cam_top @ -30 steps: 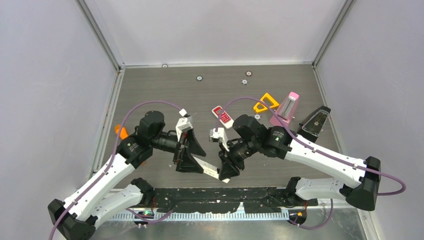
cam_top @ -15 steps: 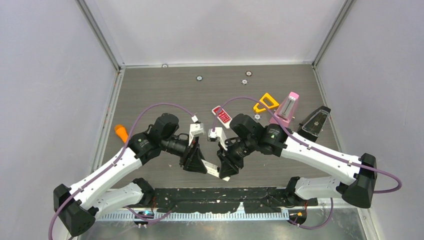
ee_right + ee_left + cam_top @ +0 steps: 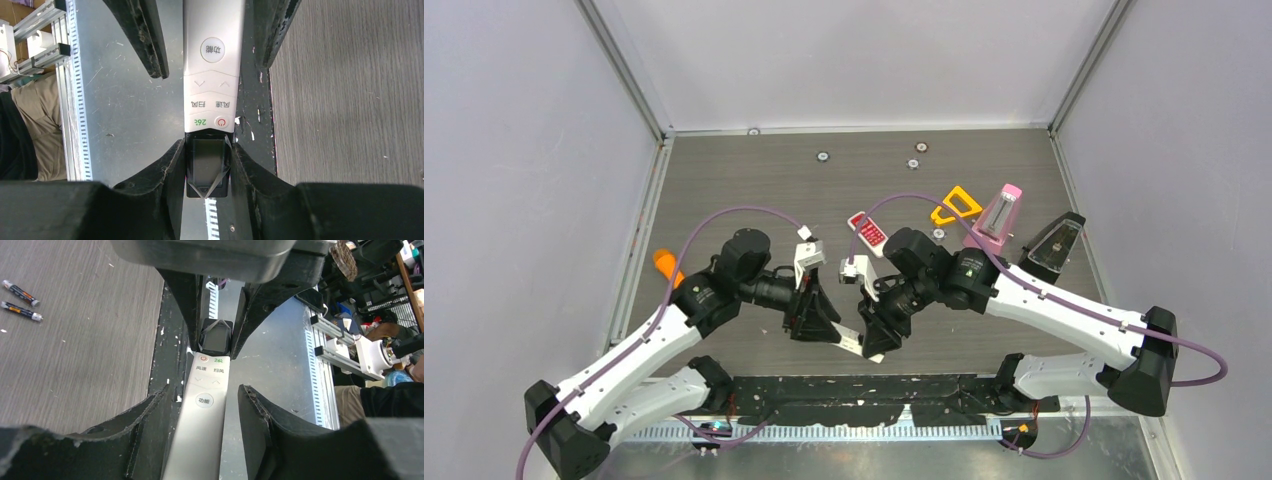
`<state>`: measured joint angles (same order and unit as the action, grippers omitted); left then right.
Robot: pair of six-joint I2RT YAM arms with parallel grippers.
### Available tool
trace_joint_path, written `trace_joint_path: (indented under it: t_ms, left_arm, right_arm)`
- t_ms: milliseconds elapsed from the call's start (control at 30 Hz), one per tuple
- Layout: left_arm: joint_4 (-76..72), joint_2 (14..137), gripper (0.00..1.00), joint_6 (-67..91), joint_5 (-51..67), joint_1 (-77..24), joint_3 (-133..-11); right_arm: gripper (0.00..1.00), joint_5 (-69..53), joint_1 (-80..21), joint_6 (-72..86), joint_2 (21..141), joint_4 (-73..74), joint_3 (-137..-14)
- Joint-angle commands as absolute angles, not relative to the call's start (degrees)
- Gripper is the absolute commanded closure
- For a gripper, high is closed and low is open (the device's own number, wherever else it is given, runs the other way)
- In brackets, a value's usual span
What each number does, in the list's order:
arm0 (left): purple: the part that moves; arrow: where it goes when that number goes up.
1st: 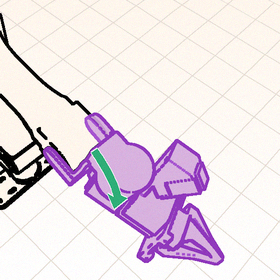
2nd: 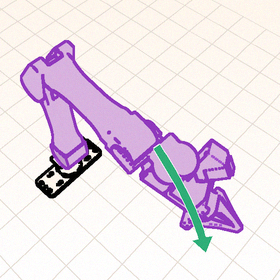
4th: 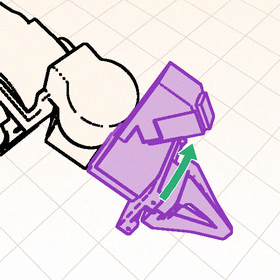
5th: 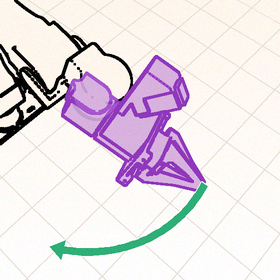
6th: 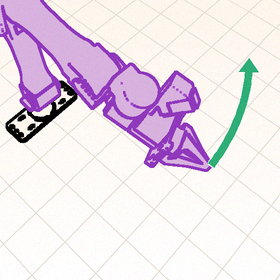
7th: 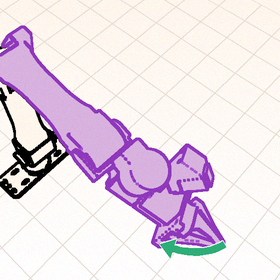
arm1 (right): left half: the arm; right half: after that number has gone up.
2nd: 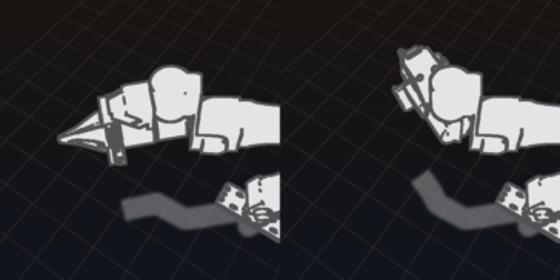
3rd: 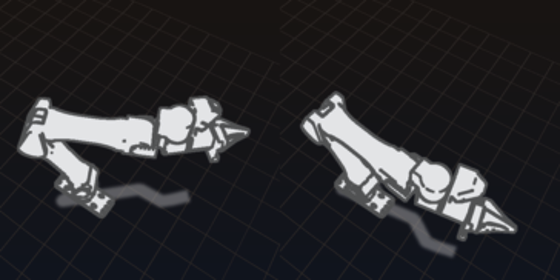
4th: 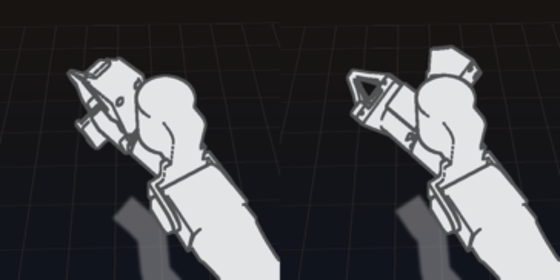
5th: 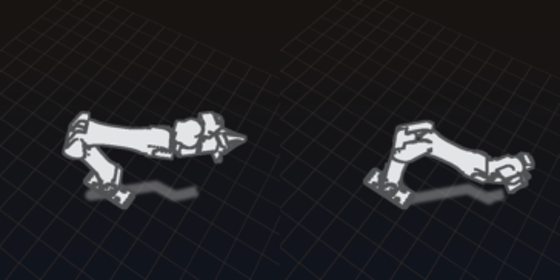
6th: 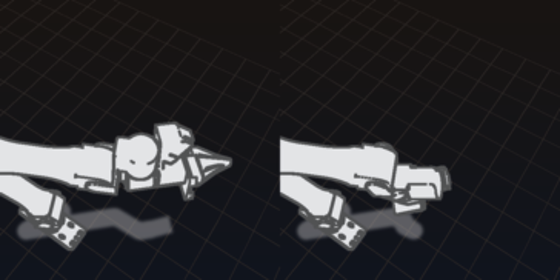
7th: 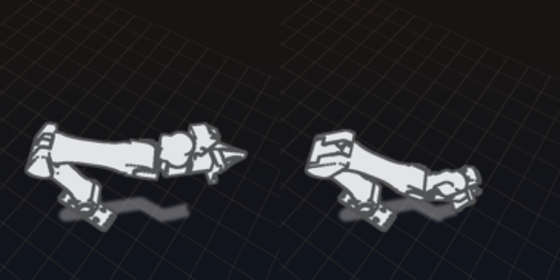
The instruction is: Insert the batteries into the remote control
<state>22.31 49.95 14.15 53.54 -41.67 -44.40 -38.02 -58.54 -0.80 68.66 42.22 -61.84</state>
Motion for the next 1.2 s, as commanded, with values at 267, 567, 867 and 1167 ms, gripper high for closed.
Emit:
trace_joint_path:
  t_ms: [267, 567, 867, 1167]
  left_arm:
    - [20.42, 51.09, 0.57, 14.28, 56.24, -41.84, -44.19]
    - [21.15, 51.37, 0.69, 13.80, 58.55, -41.86, -44.09]
    - [21.70, 50.83, 0.49, 13.18, 59.58, -41.84, -43.67]
    - [20.65, 51.27, 0.91, 14.50, 58.62, -41.84, -43.83]
  right_arm:
    - [0.93, -39.52, -58.77, -1.24, 68.37, 40.12, -63.28]
    - [0.93, -39.82, -58.62, -0.15, 68.08, 38.96, -63.63]
    - [0.93, -40.79, -58.38, -0.02, 67.56, 38.32, -63.47]
    - [0.92, -40.43, -58.35, -0.05, 67.82, 38.24, -63.23]
